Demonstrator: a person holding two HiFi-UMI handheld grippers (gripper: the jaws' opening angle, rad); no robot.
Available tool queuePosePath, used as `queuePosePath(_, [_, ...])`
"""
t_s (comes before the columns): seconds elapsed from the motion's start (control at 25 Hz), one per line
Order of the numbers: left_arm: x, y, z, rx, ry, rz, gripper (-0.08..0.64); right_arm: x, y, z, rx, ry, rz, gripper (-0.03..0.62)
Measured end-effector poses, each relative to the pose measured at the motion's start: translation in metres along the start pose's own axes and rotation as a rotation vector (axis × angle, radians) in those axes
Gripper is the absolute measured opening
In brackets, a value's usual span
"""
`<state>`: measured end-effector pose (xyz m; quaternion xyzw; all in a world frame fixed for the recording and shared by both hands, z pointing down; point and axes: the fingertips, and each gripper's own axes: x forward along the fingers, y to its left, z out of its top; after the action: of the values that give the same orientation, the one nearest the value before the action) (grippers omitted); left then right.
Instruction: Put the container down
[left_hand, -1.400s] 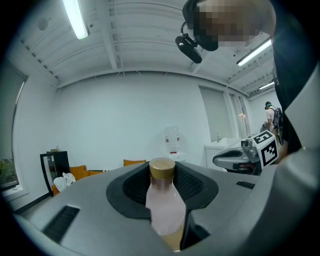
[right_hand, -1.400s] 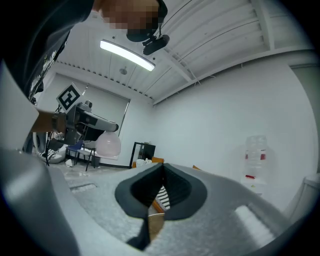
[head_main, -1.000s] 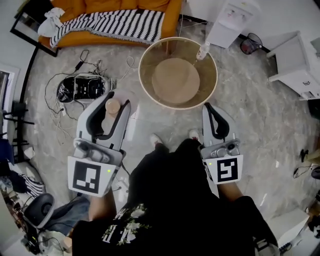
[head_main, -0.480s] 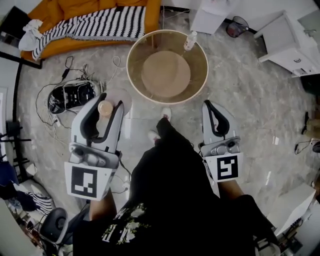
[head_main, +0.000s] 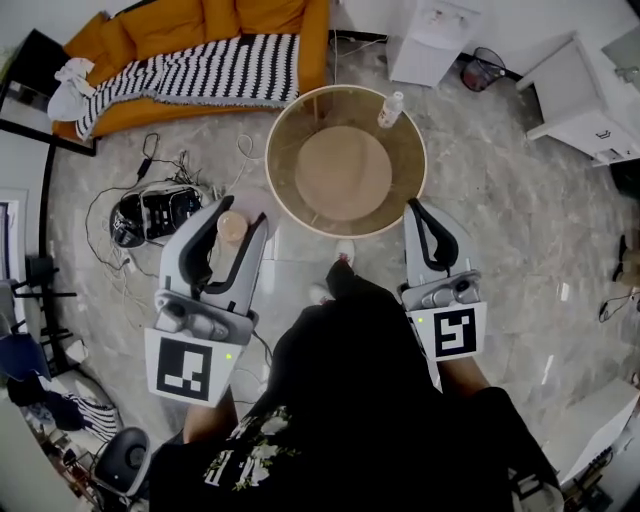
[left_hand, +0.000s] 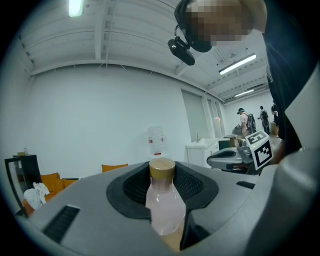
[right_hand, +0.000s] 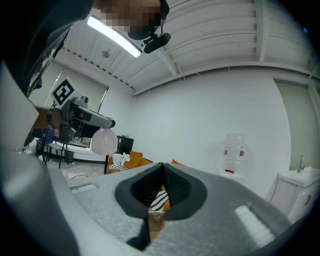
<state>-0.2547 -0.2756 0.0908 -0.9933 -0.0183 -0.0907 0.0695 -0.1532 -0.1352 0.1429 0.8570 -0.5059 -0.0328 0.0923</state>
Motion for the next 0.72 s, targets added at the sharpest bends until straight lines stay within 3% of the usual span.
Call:
queuePosePath(0.4, [0.065, 0.006, 0.009, 0.002, -0.005, -0.010, 0.149, 0.042, -0.046, -0.014, 0.019, -0.037, 0.012, -0.005])
queuePosePath(0.72, [0.103, 0.026, 0.013, -0.015, 0.012, -0.034, 0.149, 0.059, -0.073, -0.022, 0.035, 0.010, -0.024, -0.005])
